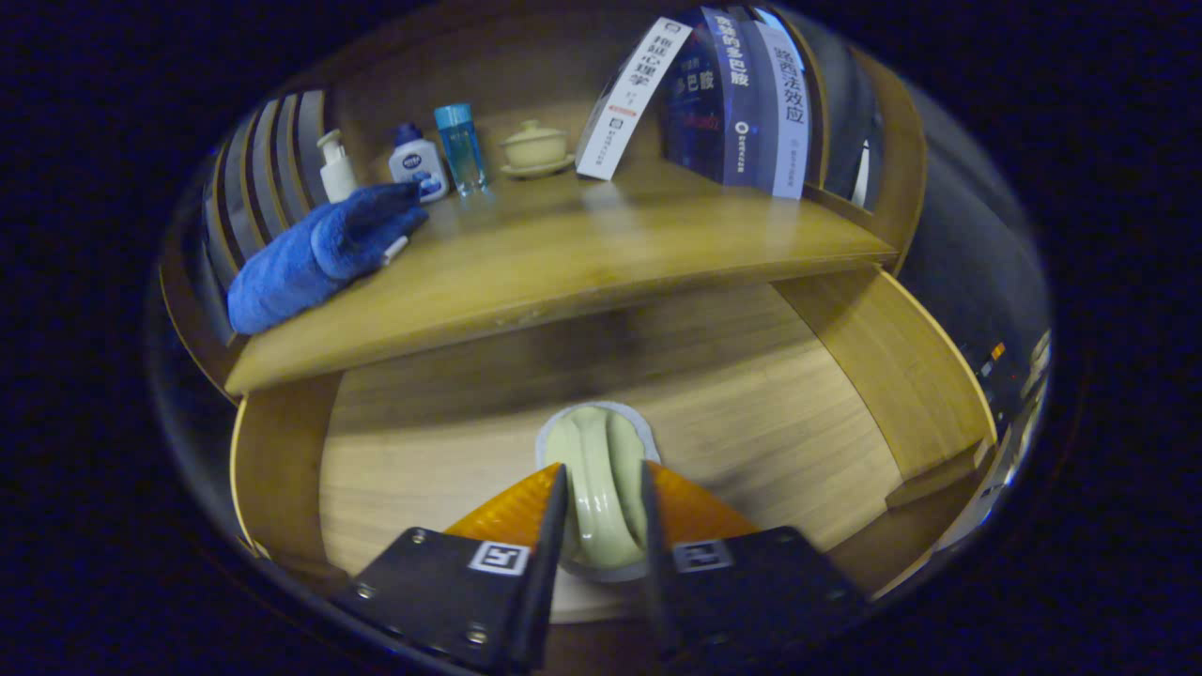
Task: Pull open the drawer, take out the items inside it, and place them on the countertop above the cabinet.
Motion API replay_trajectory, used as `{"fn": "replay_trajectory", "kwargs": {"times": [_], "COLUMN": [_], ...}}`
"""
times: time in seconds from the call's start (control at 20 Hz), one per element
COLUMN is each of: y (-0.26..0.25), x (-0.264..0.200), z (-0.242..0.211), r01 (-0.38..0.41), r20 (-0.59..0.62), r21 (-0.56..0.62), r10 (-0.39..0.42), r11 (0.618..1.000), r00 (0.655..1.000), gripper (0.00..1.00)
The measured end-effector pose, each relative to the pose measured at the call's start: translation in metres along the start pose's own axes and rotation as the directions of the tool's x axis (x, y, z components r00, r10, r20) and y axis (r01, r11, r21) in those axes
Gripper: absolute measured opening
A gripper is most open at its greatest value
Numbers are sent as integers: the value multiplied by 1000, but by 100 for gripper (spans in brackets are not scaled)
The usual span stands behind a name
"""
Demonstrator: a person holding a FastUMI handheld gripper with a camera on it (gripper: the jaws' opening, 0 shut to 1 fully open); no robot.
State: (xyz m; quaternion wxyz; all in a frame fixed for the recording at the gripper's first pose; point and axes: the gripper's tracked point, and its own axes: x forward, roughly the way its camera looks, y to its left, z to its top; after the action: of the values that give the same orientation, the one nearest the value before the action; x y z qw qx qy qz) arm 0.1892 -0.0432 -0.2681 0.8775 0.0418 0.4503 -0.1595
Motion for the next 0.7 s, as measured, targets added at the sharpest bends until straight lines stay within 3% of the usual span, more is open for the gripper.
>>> {"fn": "replay_trajectory", "kwargs": {"times": [0.1, 0.2, 0.3, 0.7], "y": [-1, 2, 0, -6], "x": [6, 16, 7, -12], "z": [3, 5, 8, 13], "r01": [-5, -17, -18, 8], "r20": [12, 27, 22, 90], "r21": [14, 18, 5, -18], "r10": [5, 17, 18, -6], "r11": [1000, 1000, 1000, 1000], "r00": [1000, 999, 1000, 996], "gripper": [31, 31, 17, 17]}}
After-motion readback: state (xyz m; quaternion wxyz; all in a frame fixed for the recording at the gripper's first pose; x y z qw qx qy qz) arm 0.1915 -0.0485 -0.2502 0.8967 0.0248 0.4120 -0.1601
